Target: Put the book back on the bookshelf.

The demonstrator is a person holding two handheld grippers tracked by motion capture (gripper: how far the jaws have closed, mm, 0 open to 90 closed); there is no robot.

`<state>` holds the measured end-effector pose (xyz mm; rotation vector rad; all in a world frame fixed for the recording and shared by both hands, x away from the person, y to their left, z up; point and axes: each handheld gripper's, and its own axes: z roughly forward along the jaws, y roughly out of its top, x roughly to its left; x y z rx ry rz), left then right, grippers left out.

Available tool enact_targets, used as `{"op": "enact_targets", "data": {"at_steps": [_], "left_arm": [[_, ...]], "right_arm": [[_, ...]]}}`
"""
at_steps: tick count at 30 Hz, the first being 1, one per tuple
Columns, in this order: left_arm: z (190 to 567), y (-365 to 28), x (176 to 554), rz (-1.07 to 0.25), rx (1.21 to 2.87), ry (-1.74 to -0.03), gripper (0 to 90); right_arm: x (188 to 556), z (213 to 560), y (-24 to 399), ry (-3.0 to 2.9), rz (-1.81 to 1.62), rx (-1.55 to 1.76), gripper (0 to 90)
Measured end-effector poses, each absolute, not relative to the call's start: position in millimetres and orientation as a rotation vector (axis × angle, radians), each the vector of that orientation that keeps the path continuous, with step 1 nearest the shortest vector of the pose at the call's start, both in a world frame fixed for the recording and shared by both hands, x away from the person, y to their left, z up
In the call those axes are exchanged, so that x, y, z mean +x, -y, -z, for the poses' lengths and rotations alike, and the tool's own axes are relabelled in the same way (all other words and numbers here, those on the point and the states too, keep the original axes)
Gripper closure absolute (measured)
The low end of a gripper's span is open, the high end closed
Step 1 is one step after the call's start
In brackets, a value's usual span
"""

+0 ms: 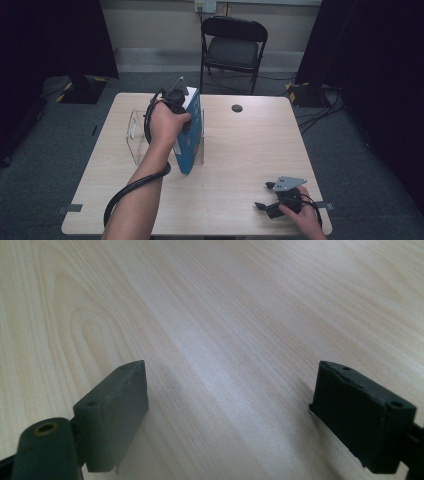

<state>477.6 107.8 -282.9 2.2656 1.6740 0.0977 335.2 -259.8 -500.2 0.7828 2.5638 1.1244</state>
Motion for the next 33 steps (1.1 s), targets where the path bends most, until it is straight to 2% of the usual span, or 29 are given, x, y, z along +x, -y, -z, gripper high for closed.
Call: {"op": "enact_targets", "data": {"at_steps": [4, 14, 33], "left_arm": [[278, -115, 473, -0.061, 2.284, -1.637, 45.5], [278, -129, 461, -0.071, 2.296, -1.516, 30.9], [279, -161, 430, -0.052, 2.303, -1.421, 21.3]], "right_arm": [[335, 500, 260, -2.564, -1.119, 0.786, 13.6], [335, 500, 260, -2.565, -1.121, 0.786, 13.6], [335, 500, 260, -2.561, -1.117, 0.784, 13.6]]}}
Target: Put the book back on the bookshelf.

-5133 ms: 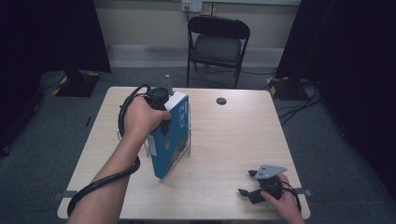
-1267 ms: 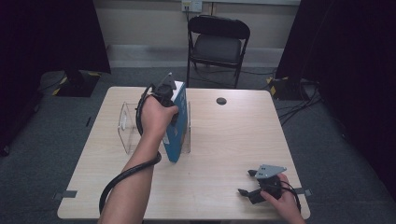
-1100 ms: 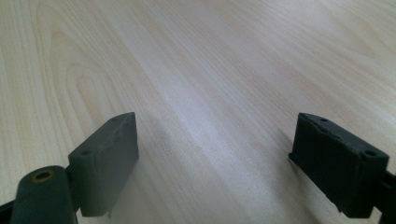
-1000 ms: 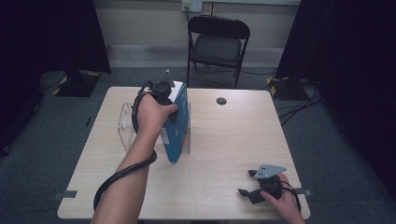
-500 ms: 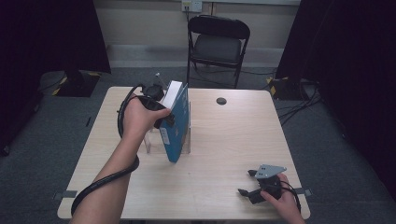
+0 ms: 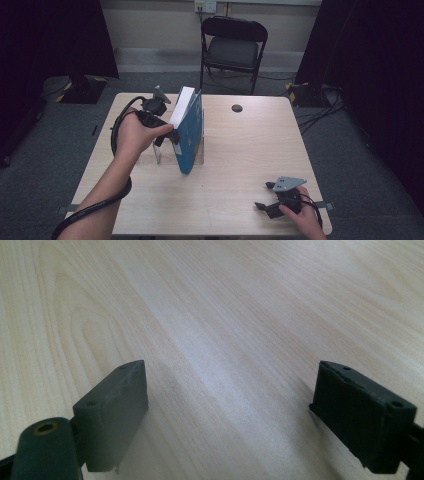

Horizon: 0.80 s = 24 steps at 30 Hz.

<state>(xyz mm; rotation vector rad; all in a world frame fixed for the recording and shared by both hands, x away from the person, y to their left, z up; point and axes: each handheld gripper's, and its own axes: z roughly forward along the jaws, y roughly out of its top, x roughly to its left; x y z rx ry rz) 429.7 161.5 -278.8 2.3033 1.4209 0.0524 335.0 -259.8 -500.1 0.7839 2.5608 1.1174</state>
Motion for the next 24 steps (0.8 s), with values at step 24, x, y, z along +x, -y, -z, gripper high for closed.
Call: {"op": "enact_targets", "data": {"at_steps": [24], "left_arm": [[314, -196, 405, 0.005, 2.256, -1.414, 20.1]], "right_arm": [[335, 500, 260, -2.558, -1.117, 0.784, 13.6]]}}
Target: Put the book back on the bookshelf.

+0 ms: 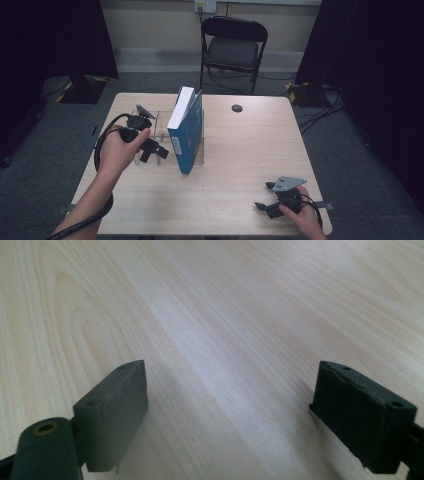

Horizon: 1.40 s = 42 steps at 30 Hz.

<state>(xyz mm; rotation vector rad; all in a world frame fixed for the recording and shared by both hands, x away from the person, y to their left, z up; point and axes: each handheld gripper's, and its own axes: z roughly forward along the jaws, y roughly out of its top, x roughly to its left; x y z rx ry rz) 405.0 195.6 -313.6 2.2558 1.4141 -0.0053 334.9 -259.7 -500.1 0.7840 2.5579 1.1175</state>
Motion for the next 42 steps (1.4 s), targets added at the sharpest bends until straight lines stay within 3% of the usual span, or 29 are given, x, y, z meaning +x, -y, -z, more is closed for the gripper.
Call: {"op": "enact_targets", "data": {"at_steps": [42], "left_arm": [[414, -229, 373, 0.12, 2.235, -1.451, 20.0]], "right_arm": [[335, 500, 260, -2.561, -1.117, 0.782, 13.6]]}}
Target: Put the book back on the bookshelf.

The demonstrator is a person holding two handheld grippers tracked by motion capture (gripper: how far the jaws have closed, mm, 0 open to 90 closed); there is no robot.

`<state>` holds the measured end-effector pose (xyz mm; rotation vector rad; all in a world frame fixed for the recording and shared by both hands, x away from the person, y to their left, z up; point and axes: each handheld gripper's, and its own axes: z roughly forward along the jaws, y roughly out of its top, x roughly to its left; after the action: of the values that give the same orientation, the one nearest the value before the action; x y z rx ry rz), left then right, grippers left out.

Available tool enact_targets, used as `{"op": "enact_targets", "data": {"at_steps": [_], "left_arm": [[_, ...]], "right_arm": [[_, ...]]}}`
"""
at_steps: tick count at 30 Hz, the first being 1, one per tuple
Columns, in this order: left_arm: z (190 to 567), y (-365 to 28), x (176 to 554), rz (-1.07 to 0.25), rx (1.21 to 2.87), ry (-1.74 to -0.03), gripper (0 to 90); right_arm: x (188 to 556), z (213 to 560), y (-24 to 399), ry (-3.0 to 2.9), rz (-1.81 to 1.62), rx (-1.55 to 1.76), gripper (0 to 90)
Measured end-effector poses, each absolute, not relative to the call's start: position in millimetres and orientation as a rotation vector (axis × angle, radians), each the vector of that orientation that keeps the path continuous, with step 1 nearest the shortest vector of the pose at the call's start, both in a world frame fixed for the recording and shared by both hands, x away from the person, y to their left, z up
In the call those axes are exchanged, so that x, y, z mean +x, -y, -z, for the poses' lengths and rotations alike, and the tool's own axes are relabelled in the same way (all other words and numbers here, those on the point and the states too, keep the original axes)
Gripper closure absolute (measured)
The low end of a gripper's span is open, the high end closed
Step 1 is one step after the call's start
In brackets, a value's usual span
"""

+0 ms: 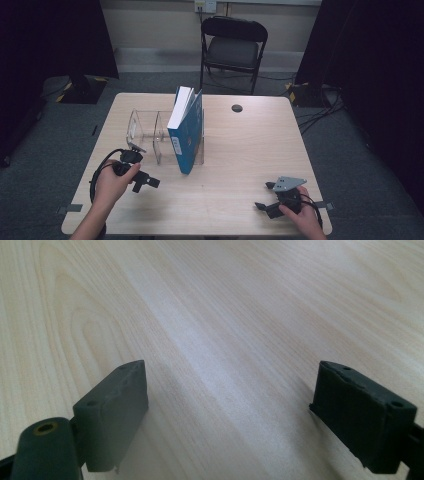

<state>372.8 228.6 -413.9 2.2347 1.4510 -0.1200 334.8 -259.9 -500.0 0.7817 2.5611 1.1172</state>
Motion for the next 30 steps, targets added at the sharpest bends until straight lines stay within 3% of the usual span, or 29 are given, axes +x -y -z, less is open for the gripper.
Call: {"op": "enact_targets", "data": {"at_steps": [30], "left_arm": [[464, -247, 359, 0.069, 2.248, -1.462, 20.4]], "right_arm": [[335, 500, 260, -2.561, -1.117, 0.782, 13.6]]}}
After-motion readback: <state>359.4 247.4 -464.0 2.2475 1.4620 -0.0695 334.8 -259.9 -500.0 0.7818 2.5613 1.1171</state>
